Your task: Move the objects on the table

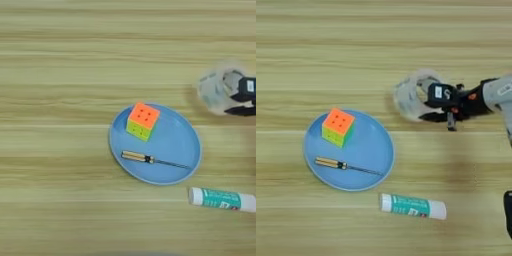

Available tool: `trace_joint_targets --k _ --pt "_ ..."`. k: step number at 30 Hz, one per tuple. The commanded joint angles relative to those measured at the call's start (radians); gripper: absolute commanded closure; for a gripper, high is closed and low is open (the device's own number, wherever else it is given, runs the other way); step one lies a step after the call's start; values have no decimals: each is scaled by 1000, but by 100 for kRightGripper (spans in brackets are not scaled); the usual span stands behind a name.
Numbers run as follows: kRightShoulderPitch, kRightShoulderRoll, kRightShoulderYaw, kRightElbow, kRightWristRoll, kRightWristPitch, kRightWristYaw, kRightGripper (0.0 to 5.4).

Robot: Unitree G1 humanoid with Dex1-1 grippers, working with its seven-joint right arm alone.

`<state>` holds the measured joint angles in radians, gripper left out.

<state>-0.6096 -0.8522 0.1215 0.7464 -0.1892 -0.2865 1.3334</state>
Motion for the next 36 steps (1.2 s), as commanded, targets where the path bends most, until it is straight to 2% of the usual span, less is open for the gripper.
trace_joint_targets --k 1,10,23,25,36 --pt "-69 -22 -41 -19 23 33 -97 439" --pt "-44 2 -29 38 9 52 -146 439" --pt "-44 12 -7 77 2 50 -141 439" --pt "-46 12 -6 80 2 48 -143 401" --pt "-59 14 -28 55 36 61 -130 304"
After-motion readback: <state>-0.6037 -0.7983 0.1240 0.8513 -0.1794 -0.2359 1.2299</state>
